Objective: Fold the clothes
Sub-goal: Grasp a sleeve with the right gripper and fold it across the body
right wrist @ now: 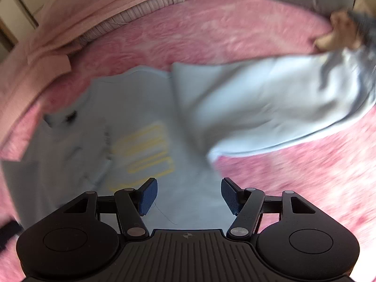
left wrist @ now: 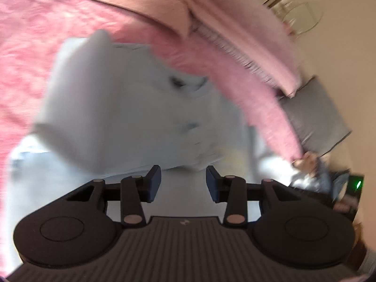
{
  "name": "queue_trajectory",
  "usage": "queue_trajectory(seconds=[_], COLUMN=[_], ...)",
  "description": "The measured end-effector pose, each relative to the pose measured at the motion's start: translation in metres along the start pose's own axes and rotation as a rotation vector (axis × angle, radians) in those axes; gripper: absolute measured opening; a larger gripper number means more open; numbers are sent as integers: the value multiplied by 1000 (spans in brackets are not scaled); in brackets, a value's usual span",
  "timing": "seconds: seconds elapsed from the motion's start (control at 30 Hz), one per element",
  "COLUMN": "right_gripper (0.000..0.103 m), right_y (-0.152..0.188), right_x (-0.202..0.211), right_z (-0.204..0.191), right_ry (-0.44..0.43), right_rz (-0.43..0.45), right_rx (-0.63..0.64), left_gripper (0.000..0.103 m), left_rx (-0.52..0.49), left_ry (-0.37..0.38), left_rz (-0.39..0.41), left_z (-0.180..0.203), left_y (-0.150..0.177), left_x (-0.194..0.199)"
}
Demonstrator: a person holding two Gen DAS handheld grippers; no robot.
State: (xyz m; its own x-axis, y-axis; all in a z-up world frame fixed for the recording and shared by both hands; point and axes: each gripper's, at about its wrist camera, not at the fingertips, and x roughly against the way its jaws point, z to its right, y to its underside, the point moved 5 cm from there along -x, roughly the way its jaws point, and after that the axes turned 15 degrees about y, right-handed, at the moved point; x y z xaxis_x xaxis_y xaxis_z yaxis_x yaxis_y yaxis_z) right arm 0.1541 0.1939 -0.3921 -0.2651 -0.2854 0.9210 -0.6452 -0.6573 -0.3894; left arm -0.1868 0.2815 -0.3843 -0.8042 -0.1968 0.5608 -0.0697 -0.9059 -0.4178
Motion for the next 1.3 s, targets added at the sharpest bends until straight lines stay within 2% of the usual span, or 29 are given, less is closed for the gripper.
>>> queue_trajectory(seconds=[0.2, 0.27, 0.33, 0.4, 0.43, 0.5, 0.53, 0.63, 0.73, 0.77, 0.83, 0.93, 0.97, 1.17, 1.3], right_gripper=[63, 63, 63, 57, 51, 26, 5, 5, 4, 4, 4, 5, 5, 5, 5], right_y=[0, -1, -3, -7, -10, -14, -17, -24, -36, -37, -35, -24, -20, -19, -14], right_x=[-29, -43, -59, -70, -73, -70, -65, -49, -3, 4, -3, -54, -64, -44, -48], right_z=[-34, -47, -59, -71, -76, -83, -86, -92, -81, -73, -58, -39, -33, -30, -33], right_ry=[-267, -320, -327, -318, -305, -301, -311, -341, -359, -335, -252, -132, -133, -172, -163], right_rz=[-103, -129, -152, -124, -109, -64, -34, 57, 266, 299, 287, 109, 79, 175, 179], right_rx=[-221, -288, -317, -306, -278, -228, -208, -147, -114, -110, -101, -130, -155, -136, -114], left_gripper=[34, 34, 34, 34, 34, 34, 33, 27, 26, 26, 24, 22, 22, 15, 15], left_rx=[6, 21, 56, 86, 95, 99, 92, 56, 46, 47, 47, 44, 43, 32, 14], left_ry=[-153, -183, -188, -189, -188, -192, -197, -224, -255, -267, -292, -307, -312, -340, -357], left_rz=[22, 33, 48, 58, 58, 49, 42, 23, 38, 43, 47, 42, 40, 30, 14], left_z=[-45, -57, -69, -78, -82, -86, -88, -92, -99, -102, -106, -109, -111, -115, -113], left_y=[-7, -8, -8, -8, -8, -6, -4, -2, -4, -5, -5, -5, -5, -6, -7], left_x=[44, 52, 55, 58, 56, 53, 50, 41, 34, 33, 29, 27, 26, 26, 23])
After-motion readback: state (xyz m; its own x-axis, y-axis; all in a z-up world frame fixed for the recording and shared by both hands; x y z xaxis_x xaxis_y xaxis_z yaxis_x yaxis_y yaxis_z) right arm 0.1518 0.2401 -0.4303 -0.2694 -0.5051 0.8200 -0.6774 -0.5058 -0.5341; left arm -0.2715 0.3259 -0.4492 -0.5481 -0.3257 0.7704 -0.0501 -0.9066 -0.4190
